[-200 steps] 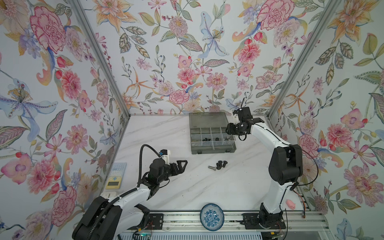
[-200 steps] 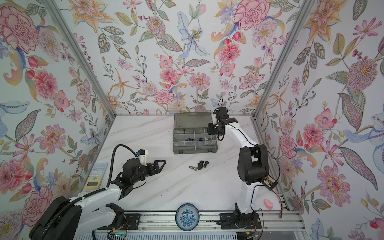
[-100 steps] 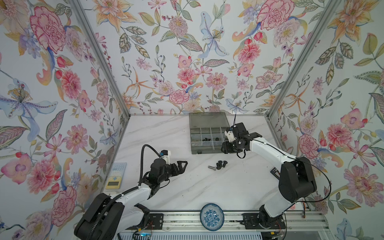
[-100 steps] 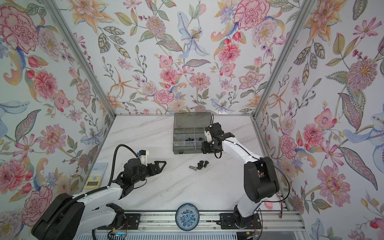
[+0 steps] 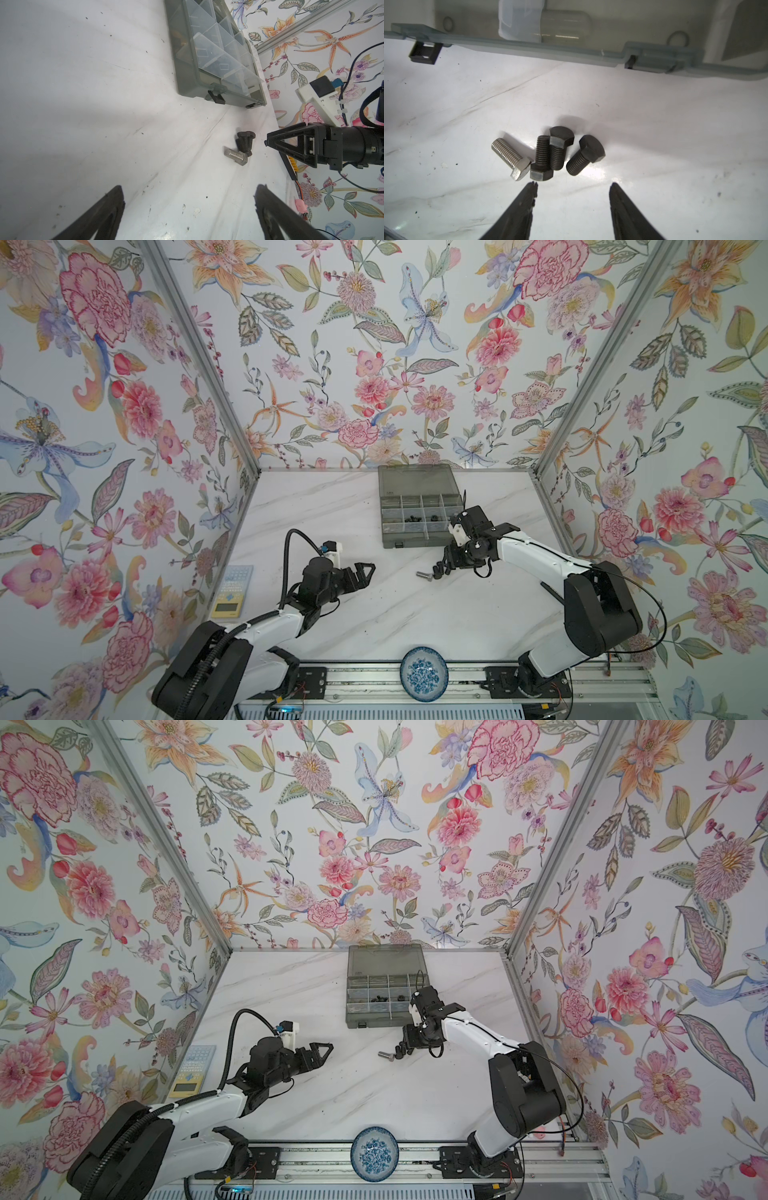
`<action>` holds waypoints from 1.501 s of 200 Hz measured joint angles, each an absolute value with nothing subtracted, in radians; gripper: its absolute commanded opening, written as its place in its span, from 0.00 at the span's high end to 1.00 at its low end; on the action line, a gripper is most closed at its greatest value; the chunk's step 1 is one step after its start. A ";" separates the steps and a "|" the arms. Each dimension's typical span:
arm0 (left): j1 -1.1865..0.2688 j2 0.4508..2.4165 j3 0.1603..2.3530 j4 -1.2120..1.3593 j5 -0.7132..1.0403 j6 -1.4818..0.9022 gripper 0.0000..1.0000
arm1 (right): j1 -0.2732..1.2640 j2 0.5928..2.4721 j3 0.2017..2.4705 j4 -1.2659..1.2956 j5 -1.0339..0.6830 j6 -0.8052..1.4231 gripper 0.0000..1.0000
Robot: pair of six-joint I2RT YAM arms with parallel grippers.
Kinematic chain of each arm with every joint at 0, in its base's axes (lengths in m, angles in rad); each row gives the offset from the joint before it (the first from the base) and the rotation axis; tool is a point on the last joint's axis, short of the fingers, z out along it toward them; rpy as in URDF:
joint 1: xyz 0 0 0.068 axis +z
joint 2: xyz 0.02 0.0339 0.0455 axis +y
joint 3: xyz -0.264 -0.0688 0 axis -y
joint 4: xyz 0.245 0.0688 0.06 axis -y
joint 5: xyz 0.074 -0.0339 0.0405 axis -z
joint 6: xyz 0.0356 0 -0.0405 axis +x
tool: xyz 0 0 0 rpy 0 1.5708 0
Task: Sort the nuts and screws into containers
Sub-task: 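Move the right gripper back to the dark bolts and lower it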
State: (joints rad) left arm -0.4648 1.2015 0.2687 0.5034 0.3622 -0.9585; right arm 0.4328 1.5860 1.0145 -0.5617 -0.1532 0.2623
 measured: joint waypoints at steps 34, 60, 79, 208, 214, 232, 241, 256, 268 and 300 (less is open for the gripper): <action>-0.465 1.205 0.273 0.511 0.363 -0.959 0.01 | 0.435 1.586 0.999 -0.544 -0.146 0.299 0.40; -0.465 1.205 0.276 0.512 0.363 -0.959 0.01 | 0.440 1.586 0.998 -0.531 -0.141 0.327 0.39; -0.465 1.207 0.276 0.514 0.363 -0.959 0.01 | 0.444 1.586 0.993 -0.520 -0.127 0.346 0.39; -0.465 1.211 0.276 0.519 0.363 -0.959 0.01 | 0.453 1.644 0.971 -0.471 -0.032 0.454 0.48; -0.465 1.211 0.276 0.519 0.363 -0.959 0.01 | 0.456 1.646 0.970 -0.467 -0.031 0.455 0.49; -0.465 1.211 0.276 0.519 0.363 -0.959 0.01 | 0.459 1.652 0.966 -0.464 -0.025 0.459 0.51; -0.465 1.211 0.276 0.519 0.363 -0.959 0.01 | 0.463 1.656 0.965 -0.461 -0.020 0.461 0.52; -0.465 1.211 0.276 0.519 0.363 -0.959 0.01 | 0.467 1.667 0.965 -0.455 -0.012 0.463 0.54; -0.465 1.211 0.276 0.519 0.363 -0.959 0.01 | 0.470 1.676 0.965 -0.451 -0.007 0.464 0.55; -0.465 1.210 0.276 0.519 0.363 -0.959 0.01 | 0.473 1.699 0.965 -0.446 -0.006 0.465 0.59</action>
